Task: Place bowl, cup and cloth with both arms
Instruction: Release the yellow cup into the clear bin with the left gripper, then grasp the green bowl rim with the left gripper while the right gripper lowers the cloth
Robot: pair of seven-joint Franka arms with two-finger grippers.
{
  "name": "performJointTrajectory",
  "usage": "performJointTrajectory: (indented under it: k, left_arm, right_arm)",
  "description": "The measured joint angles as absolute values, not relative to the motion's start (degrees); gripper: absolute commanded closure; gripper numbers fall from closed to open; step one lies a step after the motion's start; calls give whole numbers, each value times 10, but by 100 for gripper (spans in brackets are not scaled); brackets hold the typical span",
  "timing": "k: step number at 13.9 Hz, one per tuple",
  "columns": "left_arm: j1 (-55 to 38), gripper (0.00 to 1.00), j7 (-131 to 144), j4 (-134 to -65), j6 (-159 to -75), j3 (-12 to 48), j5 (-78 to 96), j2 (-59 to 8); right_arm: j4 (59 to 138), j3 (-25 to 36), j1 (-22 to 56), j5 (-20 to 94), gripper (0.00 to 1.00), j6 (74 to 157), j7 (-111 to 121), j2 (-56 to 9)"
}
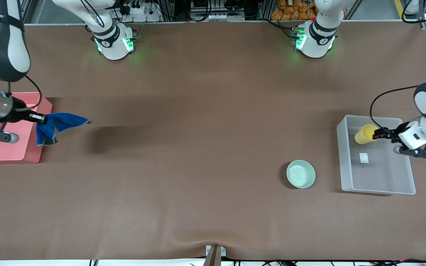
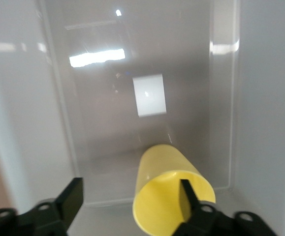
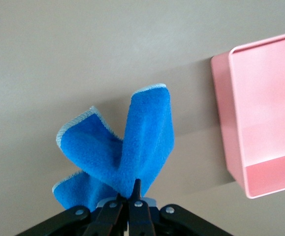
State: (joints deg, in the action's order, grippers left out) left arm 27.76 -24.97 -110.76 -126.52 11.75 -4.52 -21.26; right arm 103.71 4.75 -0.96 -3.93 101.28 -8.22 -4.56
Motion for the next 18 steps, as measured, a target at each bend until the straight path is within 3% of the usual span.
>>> performJointTrajectory:
  k: [5,9,13,18]
  left_arm:
    - [277,0,-247,-1013,-1168,200,-40,-191]
    - [265,0,-245,-984,-1157,280,-29,-199]
    - [207,0,-286,-948,-1175,288,-32,-274]
    - [189,0,-399,-919,-1277,287,-49,-389]
  right_arm:
    - [993,52,-49,-58,100,1014,10,-42]
    - [984,56,-132,-58,100,1036,149,-42]
    - [984,57,-201,-58,100,1057,251,-47]
    - [987,57,-254,-58,100,1119,337,-86]
